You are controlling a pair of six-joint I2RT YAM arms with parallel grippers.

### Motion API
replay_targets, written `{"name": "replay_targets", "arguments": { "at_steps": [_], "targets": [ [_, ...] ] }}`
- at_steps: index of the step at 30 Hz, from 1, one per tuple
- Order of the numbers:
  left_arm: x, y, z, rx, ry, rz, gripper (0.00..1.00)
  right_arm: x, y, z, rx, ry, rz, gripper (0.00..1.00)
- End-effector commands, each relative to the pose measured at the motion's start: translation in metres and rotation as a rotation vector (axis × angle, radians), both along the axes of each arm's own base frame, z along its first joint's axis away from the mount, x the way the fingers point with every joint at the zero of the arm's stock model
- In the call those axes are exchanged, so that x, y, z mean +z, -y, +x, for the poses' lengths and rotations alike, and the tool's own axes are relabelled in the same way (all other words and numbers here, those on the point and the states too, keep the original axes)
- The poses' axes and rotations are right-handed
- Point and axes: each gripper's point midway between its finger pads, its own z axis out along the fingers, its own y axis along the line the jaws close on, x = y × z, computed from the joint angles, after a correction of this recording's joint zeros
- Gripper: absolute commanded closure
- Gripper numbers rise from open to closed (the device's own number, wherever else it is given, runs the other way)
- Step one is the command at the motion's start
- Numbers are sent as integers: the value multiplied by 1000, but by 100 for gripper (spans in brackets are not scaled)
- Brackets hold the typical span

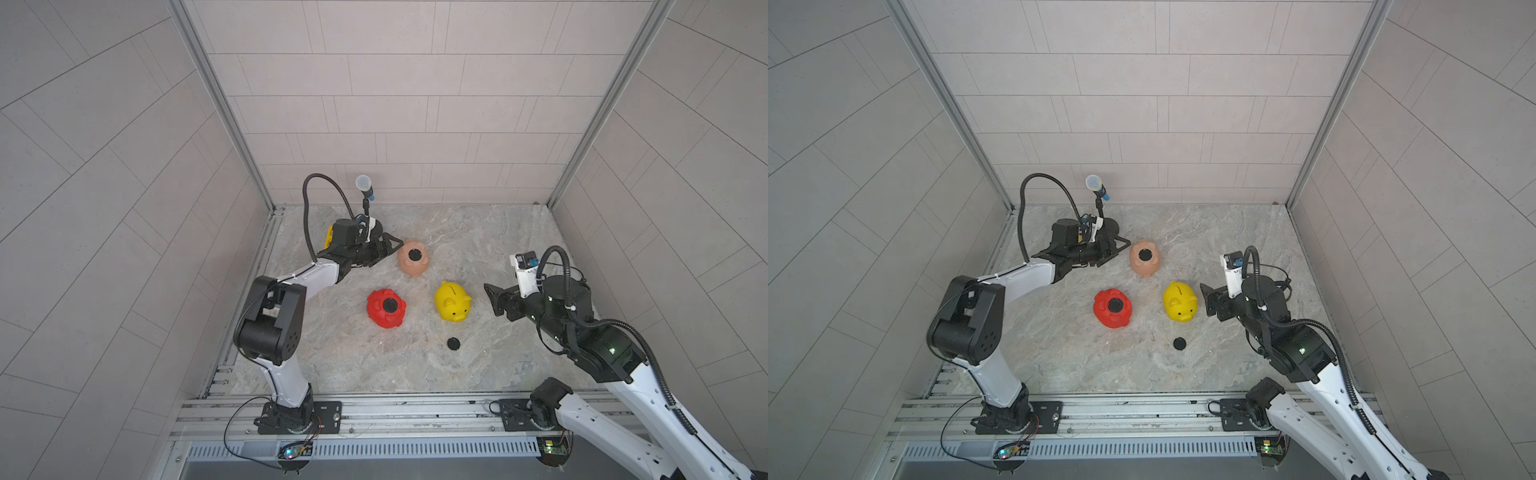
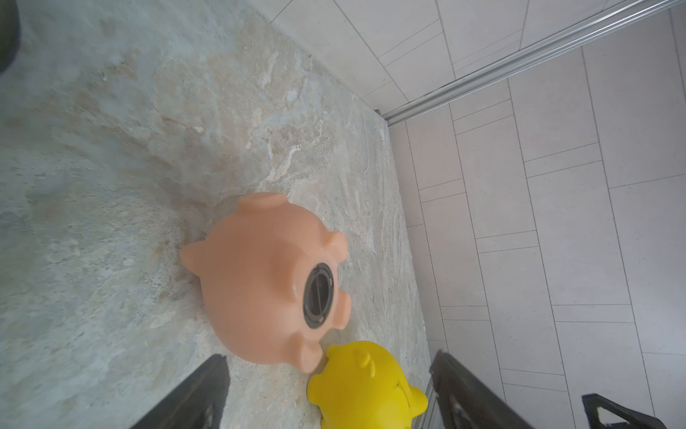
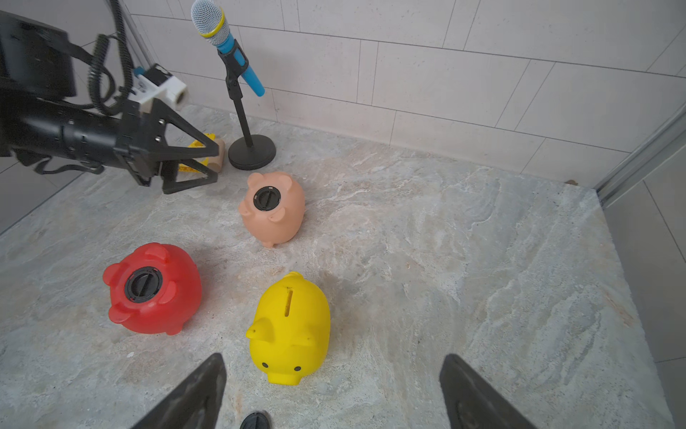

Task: Close piggy banks
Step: Turn over the piggy bank at the center of the board.

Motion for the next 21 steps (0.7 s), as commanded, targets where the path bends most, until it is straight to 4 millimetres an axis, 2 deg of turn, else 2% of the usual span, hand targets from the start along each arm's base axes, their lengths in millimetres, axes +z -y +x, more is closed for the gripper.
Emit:
{"name": "replay_targets", "arguments": {
  "at_steps": [1,5,11,16,19,21],
  "targets": [
    [19,-12,-19,27,61,52,8,3,11,-2,-49,46,8,9],
    [22,-36,-53,100,57,163,8,-1,20,-7,-85,57,26,9],
    [23,-92,-117,246,52,384,8,-4,20,-11,-87,48,51,9],
    [14,-116,-170,301,23,429,8,-9,20,-11,-91,31,56,9],
    [22,-129,-195,316,34,449,8,-12,18,-10,-91,14,60,9],
    [33,-136,-206,343,71,453,8,-15,17,-9,-91,1,63,9]
  ]
}}
